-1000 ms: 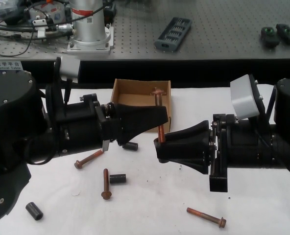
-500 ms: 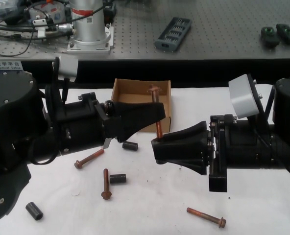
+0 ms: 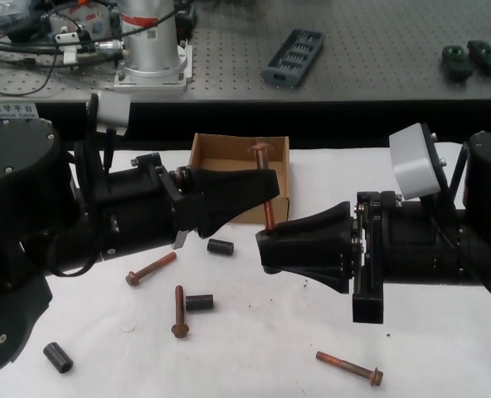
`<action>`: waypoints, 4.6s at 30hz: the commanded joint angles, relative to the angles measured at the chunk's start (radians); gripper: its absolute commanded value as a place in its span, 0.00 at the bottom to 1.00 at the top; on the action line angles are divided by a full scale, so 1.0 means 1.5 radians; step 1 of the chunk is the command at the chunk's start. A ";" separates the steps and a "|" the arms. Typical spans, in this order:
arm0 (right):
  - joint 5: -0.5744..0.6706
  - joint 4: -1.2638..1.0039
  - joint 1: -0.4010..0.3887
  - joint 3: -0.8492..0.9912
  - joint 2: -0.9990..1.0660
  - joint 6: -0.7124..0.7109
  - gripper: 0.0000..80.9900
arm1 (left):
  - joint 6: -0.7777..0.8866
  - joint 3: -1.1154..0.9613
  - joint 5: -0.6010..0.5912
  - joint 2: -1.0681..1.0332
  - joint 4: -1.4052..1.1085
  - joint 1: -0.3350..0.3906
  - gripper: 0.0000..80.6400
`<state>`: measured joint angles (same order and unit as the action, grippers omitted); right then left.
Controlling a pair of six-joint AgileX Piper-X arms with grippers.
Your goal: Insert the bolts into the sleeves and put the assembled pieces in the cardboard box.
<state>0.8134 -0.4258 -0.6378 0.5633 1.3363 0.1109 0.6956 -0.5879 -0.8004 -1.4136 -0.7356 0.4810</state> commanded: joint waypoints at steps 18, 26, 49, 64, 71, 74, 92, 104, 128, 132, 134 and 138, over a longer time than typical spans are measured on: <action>-0.043 -0.035 0.005 0.006 -0.004 0.006 0.05 | 0.006 -0.002 -0.027 0.001 0.000 0.001 0.01; -0.053 -0.035 0.006 0.006 -0.004 0.006 0.05 | 0.012 -0.002 -0.033 0.001 0.000 0.001 0.01; -0.182 -0.035 0.006 0.006 -0.004 0.094 0.05 | -0.032 -0.002 -0.029 0.001 -0.001 0.001 0.01; -0.113 -0.035 0.004 0.006 -0.004 0.095 0.05 | -0.029 -0.002 -0.087 0.001 0.000 0.001 0.01; -0.076 -0.032 0.004 0.006 -0.004 0.090 0.05 | -0.024 -0.002 -0.104 0.001 0.002 0.001 0.01; -0.068 -0.023 0.004 0.006 -0.004 0.085 0.05 | -0.015 -0.002 -0.120 0.001 0.021 0.001 0.01; -0.068 0.001 0.004 0.006 -0.004 0.060 0.05 | -0.046 -0.002 -0.124 0.001 0.041 0.001 0.04; -0.067 0.001 0.004 0.006 -0.004 0.060 0.05 | -0.039 -0.002 -0.101 0.001 0.035 -0.003 0.60; -0.148 0.057 0.046 0.314 0.296 0.099 0.05 | -0.323 -0.002 0.015 0.170 0.490 -0.118 0.53; -0.163 0.140 0.055 0.481 0.412 0.141 0.05 | -0.349 -0.002 0.111 0.252 0.619 -0.118 0.53; -0.182 0.202 0.055 0.555 0.457 0.141 0.05 | -0.349 -0.002 0.135 0.281 0.651 -0.118 0.53; -0.253 0.300 0.055 0.677 0.532 0.141 0.05 | -0.349 -0.002 0.172 0.321 0.681 -0.118 0.45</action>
<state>0.4581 -0.0122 -0.5596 1.5308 2.1220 0.3183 0.1871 -0.5839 -0.5830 -0.9609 0.2599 0.3058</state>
